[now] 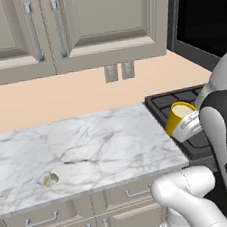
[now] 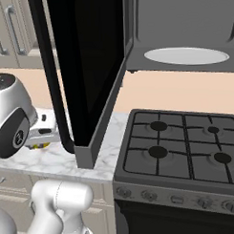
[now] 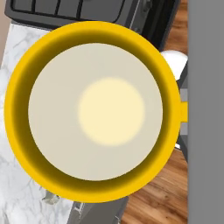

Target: Pick the mug from the counter and place it inside the microwave. Then close the microwave.

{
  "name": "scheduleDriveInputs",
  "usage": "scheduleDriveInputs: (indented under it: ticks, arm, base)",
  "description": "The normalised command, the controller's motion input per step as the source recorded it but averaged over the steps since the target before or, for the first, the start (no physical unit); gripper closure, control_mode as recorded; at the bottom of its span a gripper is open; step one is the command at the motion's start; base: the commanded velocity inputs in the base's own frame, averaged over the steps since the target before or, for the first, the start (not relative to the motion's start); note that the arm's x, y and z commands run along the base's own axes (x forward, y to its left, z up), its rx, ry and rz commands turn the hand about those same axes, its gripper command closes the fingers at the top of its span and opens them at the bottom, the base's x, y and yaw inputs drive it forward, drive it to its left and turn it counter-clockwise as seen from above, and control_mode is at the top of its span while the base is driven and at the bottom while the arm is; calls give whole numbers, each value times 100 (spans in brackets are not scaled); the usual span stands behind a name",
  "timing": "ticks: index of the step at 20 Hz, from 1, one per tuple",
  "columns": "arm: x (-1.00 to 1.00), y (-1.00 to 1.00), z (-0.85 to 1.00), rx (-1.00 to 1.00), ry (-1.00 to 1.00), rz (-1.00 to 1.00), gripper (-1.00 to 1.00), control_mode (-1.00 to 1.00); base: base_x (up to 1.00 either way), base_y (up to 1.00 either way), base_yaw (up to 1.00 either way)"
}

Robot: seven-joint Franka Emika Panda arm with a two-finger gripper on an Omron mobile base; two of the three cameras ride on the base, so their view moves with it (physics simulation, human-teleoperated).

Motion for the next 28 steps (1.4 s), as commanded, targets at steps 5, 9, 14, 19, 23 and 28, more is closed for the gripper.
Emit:
scheduleDriveInputs:
  ticks: [5, 9, 14, 19, 23, 28]
  arm:
    - [0, 0, 0, 0, 0, 0, 100, -100]
    - [0, 0, 0, 0, 0, 0, 100, -100]
    - [0, 0, 0, 0, 0, 0, 100, 100]
    - [0, 0, 0, 0, 0, 0, 100, 100]
    - [0, 0, 0, 0, 0, 0, 100, 100]
    - [0, 0, 0, 0, 0, 0, 100, 100]
  base:
    - [0, 0, 0]
    - [0, 0, 0]
    - [0, 0, 0]
    - [-55, 5, 0]
    - [-75, 4, -1]
    - [-80, 0, -4]
